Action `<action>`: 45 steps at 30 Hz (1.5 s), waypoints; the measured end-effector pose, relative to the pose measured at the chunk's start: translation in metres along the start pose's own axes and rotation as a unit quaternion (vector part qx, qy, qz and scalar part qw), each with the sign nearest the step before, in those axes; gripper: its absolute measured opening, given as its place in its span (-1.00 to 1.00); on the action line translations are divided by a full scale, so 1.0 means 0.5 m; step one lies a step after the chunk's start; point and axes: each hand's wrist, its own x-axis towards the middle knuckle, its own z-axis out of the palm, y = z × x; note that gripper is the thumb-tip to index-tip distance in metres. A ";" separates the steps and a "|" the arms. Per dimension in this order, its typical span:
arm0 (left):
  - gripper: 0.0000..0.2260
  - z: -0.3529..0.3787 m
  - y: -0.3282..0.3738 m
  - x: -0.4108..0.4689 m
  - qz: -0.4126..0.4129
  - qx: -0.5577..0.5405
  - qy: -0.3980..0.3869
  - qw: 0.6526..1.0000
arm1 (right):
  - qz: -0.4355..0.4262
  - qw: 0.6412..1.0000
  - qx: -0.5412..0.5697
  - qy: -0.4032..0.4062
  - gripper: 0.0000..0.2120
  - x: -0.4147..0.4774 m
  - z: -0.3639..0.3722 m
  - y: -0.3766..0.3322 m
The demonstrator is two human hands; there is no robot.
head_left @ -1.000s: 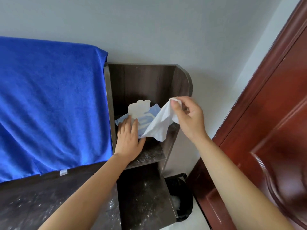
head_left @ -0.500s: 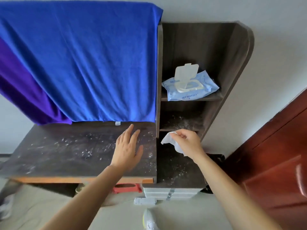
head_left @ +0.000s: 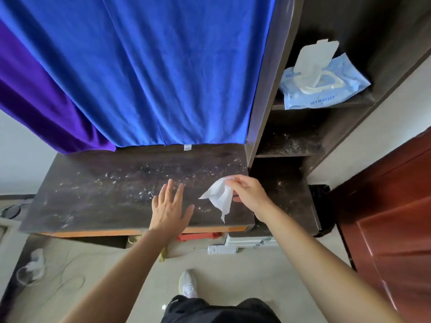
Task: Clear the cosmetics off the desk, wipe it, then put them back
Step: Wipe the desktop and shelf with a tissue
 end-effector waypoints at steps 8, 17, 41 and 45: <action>-0.35 0.066 -0.121 0.091 0.056 -0.011 -0.078 0.995 | 0.125 0.955 -0.203 0.175 -0.70 0.111 0.045 0.116; -0.36 0.148 -0.121 0.135 0.111 0.031 -0.159 0.981 | 0.053 0.890 -0.444 0.088 -0.63 0.091 0.105 0.180; -0.33 0.222 -0.121 0.116 0.082 0.063 -0.165 0.981 | 0.015 0.848 -0.523 0.082 -0.35 0.105 0.107 0.306; -0.33 0.219 -0.121 0.116 0.083 0.053 -0.170 0.981 | -0.053 0.845 -0.530 0.045 -0.36 0.021 0.123 0.347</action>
